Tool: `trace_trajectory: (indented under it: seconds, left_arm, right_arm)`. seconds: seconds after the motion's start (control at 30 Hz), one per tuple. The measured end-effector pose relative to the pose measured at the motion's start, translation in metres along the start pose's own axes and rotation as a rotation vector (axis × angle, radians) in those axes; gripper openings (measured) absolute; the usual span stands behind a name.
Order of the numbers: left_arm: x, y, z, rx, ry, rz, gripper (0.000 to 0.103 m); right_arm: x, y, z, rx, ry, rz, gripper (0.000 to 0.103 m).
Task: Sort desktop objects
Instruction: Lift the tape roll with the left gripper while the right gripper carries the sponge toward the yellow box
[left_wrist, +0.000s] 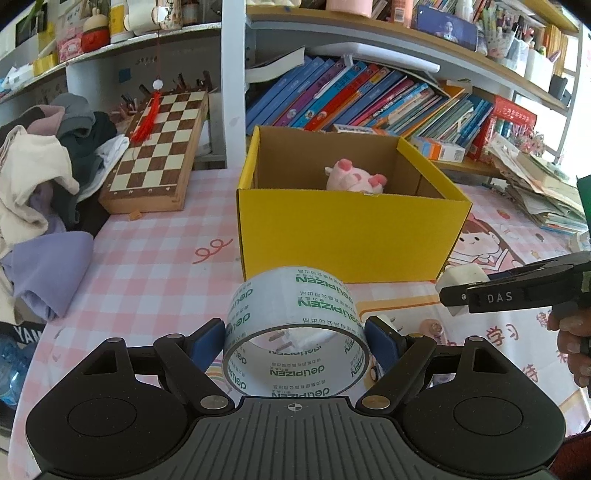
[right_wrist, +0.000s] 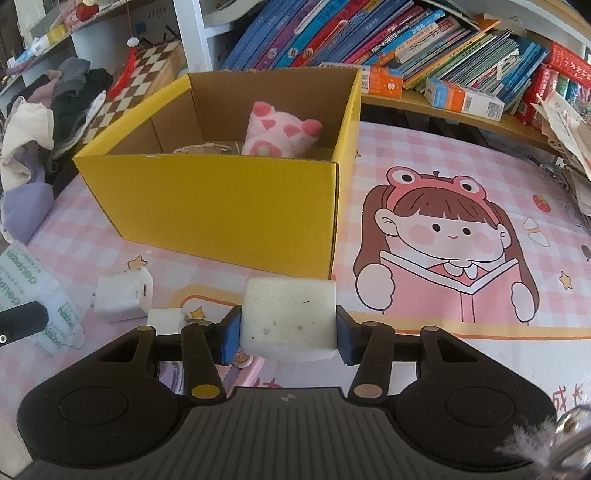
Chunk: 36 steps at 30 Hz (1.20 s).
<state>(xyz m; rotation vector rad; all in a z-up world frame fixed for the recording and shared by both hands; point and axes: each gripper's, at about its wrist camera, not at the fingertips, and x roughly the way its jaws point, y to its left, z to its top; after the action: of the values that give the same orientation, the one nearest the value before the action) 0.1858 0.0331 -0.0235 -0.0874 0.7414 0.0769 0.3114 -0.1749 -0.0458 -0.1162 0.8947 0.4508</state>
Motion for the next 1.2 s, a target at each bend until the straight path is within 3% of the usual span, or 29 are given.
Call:
trace_trajectory:
  seconds: [0.63, 1.2]
  left_arm:
    - [-0.031, 0.002, 0.003, 0.069, -0.077, -0.093, 0.084]
    - [-0.06, -0.001, 0.014, 0.175, -0.152, -0.177, 0.084]
  right_arm:
    - [-0.05, 0.021, -0.025, 0.012, -0.047, -0.021, 0.047]
    - [-0.085, 0.049, -0.032, -0.057, -0.079, -0.019, 0.047]
